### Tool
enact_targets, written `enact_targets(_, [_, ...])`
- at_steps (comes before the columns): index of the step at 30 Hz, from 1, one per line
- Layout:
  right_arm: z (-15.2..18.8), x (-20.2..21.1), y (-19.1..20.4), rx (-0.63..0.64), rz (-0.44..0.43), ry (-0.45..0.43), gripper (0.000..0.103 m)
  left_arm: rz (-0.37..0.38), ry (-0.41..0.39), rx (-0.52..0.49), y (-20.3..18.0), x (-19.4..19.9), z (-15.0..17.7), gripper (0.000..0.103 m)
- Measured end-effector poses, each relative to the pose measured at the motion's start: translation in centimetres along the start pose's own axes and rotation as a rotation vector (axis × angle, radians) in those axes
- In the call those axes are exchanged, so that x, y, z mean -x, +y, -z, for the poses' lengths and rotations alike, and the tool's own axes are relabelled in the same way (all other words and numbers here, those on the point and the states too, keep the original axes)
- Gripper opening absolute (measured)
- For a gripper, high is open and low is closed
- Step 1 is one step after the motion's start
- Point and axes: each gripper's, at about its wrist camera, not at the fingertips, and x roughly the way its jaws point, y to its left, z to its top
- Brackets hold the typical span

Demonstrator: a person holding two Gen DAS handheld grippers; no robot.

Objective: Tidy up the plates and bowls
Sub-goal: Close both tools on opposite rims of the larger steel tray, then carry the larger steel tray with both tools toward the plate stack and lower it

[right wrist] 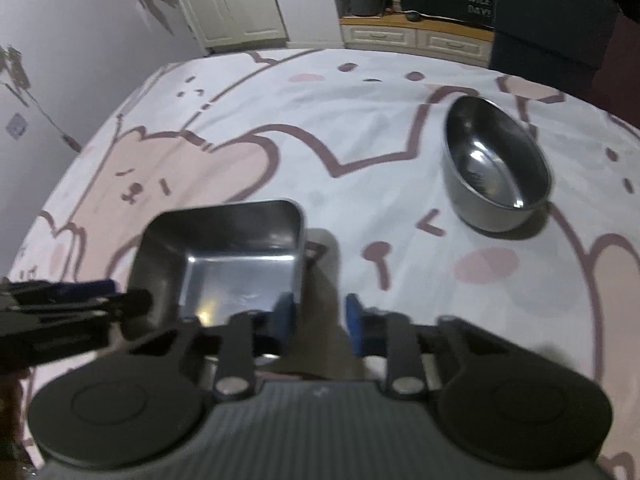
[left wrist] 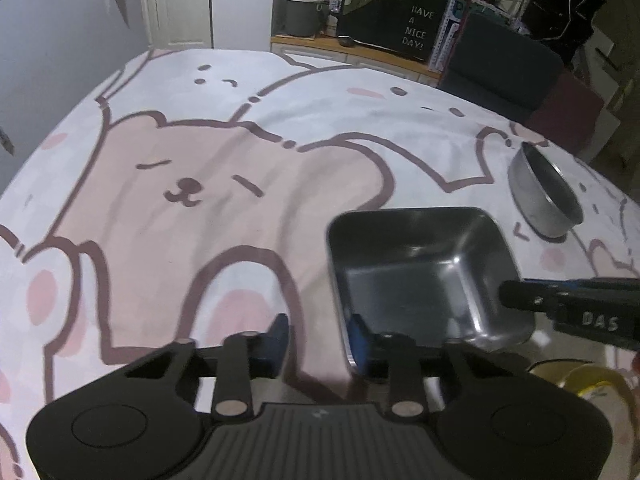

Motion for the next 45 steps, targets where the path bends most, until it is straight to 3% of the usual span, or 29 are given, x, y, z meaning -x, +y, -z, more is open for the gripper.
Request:
enact_targets(4, [0.0,-0.3,0.1,-0.010,-0.031,-0.012,0.008,0.039,-0.001,0.003,-0.5,0.0,0.0,0.007])
enact_targets(12, [0.1,0.6,0.1,-0.010,-0.044,-0.035,0.004,0.063,-0.071,0.021,-1.2,2.5,-0.7,0.005])
enact_targets(18, [0.6,5.1,-1.2,-0.021,-0.043,-0.125,0.005,0.130,-0.163,0.034,-3.8,6.4,-1.0,0.005])
enact_targets(23, [2.2,10.3,-3.3,-0.048,-0.012,-0.205,0.005,0.208,-0.220,0.015,-7.9,9.7,-0.4,0.005])
enact_targets(34, [8.6,22.1,-10.2,-0.146,0.105,-0.351,0.005,0.385,-0.264,-0.096,-17.9,14.6,2.6,0.006])
enact_targets(45, [15.6,28.2,-17.2,-0.247,0.185,-0.388,0.005,0.435,-0.227,-0.294,-26.5,15.2,7.3,0.006])
